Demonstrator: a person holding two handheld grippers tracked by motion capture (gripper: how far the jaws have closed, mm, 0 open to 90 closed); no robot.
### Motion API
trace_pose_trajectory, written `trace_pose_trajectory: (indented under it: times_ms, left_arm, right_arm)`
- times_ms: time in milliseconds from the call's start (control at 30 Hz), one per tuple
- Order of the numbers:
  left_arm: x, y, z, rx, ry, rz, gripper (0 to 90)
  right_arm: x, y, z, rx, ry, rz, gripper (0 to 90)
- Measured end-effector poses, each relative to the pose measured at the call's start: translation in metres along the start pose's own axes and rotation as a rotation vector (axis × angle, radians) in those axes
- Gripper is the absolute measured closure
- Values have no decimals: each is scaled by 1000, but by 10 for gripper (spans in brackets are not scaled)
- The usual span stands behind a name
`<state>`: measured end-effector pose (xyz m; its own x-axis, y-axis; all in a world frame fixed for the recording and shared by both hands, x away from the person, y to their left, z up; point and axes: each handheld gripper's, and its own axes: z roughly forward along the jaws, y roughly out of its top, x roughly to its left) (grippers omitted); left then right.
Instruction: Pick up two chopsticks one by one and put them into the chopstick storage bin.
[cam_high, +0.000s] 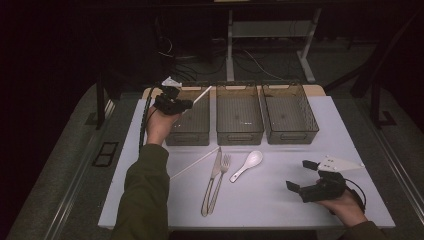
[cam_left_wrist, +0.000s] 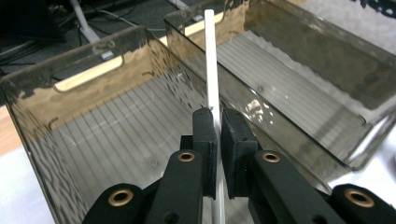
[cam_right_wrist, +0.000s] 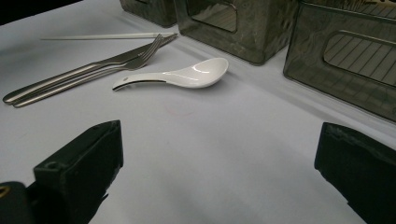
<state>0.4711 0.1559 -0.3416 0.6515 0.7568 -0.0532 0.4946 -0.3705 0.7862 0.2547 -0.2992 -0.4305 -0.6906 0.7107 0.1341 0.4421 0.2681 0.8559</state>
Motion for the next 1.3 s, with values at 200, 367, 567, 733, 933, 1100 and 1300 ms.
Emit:
trace_pose_trajectory:
  times_ms: [200,367,567,733,933,1100,1300]
  left_arm:
    - [9,5,13,-23,10,-38,842]
    - [13,6,25,-34,25,-52,842]
    - [20,0,34,10,61,-77,841]
    - [20,-1,39,42,86,-89,841]
    - [20,-3,46,94,117,-83,840]
    - [20,-4,49,122,133,-93,836]
    - [20,-5,51,121,131,-89,824]
  right_arm:
    - [0,0,0,-1,4,6,13]
    - [-1,0,0,-5,6,7,13]
    - [0,0,-1,-7,10,6,13]
    - [0,1,-1,-2,11,10,13]
    - [0,1,-1,-6,10,9,13]
    - [0,1,-1,-8,11,9,13]
    - [0,1,-1,-8,12,8,13]
